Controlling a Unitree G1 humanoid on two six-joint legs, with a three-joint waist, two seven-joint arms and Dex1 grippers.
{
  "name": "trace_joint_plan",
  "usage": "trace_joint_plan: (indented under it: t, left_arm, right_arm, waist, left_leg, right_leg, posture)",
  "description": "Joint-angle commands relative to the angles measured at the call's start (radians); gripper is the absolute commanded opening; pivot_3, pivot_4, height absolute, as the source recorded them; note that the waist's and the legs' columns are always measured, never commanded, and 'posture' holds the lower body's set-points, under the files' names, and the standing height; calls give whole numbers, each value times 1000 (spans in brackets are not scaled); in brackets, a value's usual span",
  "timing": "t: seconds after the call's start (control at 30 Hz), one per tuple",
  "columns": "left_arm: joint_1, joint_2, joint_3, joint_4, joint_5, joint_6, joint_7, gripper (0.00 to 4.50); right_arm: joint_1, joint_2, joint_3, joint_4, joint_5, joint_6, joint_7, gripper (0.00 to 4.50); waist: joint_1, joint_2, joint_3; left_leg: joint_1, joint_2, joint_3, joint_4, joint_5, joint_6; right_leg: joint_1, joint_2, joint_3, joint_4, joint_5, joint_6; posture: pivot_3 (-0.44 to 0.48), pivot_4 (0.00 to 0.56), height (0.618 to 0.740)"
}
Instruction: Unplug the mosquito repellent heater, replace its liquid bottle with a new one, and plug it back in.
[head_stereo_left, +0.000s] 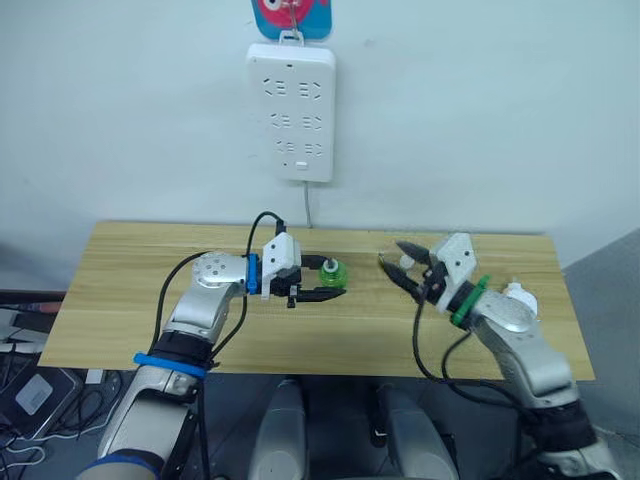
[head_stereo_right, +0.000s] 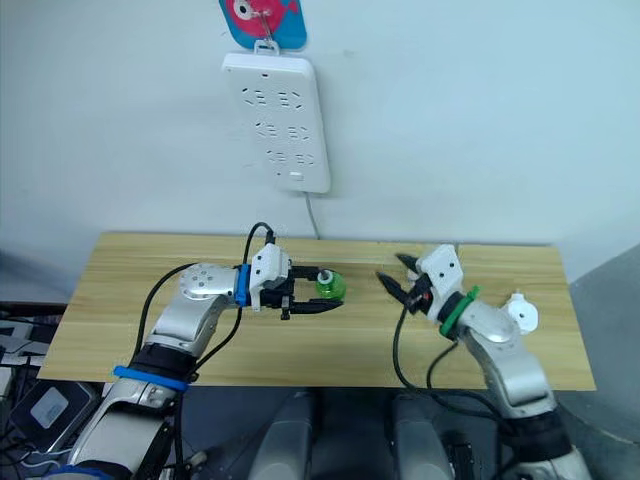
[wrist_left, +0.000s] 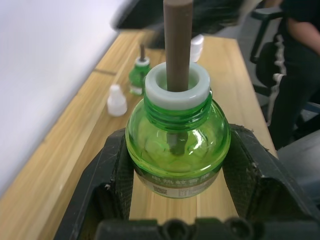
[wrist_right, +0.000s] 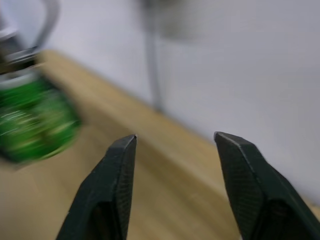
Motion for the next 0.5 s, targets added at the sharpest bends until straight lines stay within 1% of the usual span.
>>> trace_joint_plan:
  t: [0.03, 0.13, 0.23, 0.33, 0.4, 0.5]
  left_arm:
    - [-46, -25, -16, 46, 1, -71, -49, 2239]
    - [-77, -49, -27, 87, 6, -112, -76, 2239]
    - [-97, -70, -29, 104, 9, -127, -83, 2239]
    - [-104, -80, -29, 110, 11, -135, -91, 2239]
    - [-107, -84, -30, 114, 11, -137, -95, 2239]
    - [-113, -89, -29, 121, 12, -140, -98, 2239]
  right_arm:
    - [-16, -59, 7, -155, 98, 130, 68, 2765]
    - [-62, -61, 26, -174, 109, 193, 58, 2765]
    - [-109, -26, 45, -157, 102, 222, 30, 2765]
    - [-133, 3, 59, -143, 92, 233, 17, 2765]
    - [-143, 17, 73, -132, 82, 232, 13, 2765]
    - [-152, 31, 90, -110, 55, 215, 10, 2765]
  waist:
    - [-1, -1, -1]
    - [-5, -2, -5]
    - [-4, -2, -6]
    - [-3, -3, -7]
    - [-3, -4, -8]
    - [-3, -4, -9]
  left_leg:
    - [0, 0, 0, 1, 0, 0]
    - [-2, 0, -1, 1, 0, 0]
    - [-2, 0, -1, 1, 0, 0]
    - [-4, -1, -3, 2, 1, -1]
    - [-5, -1, -4, 2, 2, -3]
    - [-6, -2, -5, 2, 4, -6]
  right_leg:
    - [0, 0, 0, 0, 0, 0]
    - [0, 0, -1, -3, 1, 1]
    - [0, 0, -2, -3, 1, 2]
    - [0, 0, -4, -3, 1, 1]
    - [-1, -1, -5, -3, 4, -3]
    - [-1, -3, -7, -3, 4, -3]
  posture:
    - [146, 259, 740]
    - [141, 249, 740]
    - [138, 238, 740]
    - [136, 232, 740]
    - [136, 228, 740]
    - [137, 225, 740]
